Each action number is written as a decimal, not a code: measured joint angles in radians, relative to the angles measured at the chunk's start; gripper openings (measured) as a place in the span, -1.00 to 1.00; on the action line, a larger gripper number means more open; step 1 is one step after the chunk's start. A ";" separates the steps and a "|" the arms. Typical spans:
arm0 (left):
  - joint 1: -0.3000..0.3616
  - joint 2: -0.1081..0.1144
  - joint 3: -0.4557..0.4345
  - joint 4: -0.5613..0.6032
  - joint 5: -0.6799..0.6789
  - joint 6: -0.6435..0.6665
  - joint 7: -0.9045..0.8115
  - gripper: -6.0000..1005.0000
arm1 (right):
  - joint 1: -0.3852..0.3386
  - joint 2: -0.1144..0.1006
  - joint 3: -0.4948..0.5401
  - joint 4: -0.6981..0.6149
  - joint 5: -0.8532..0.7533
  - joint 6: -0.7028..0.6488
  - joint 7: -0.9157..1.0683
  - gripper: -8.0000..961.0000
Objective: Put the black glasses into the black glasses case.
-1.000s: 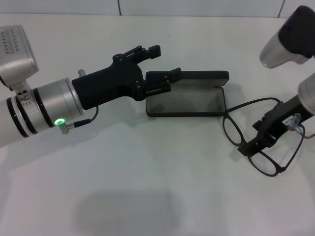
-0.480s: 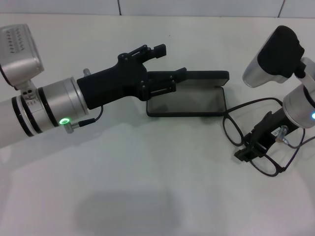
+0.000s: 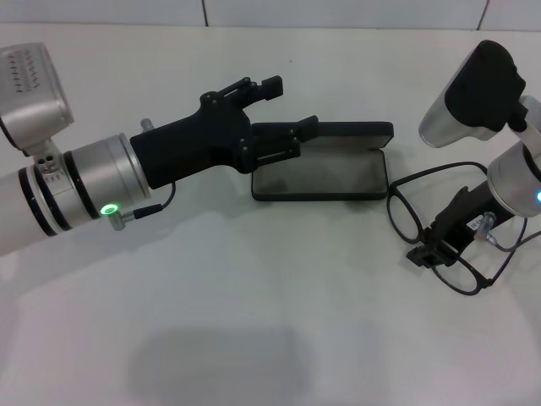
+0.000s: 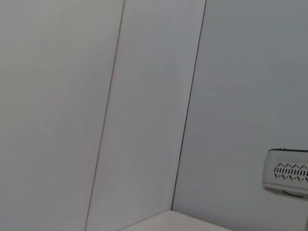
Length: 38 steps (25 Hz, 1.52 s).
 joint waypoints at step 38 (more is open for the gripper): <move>-0.004 0.033 0.000 -0.001 0.045 0.239 -0.106 0.71 | -0.249 -0.002 0.773 0.127 0.550 -0.474 -1.032 -0.74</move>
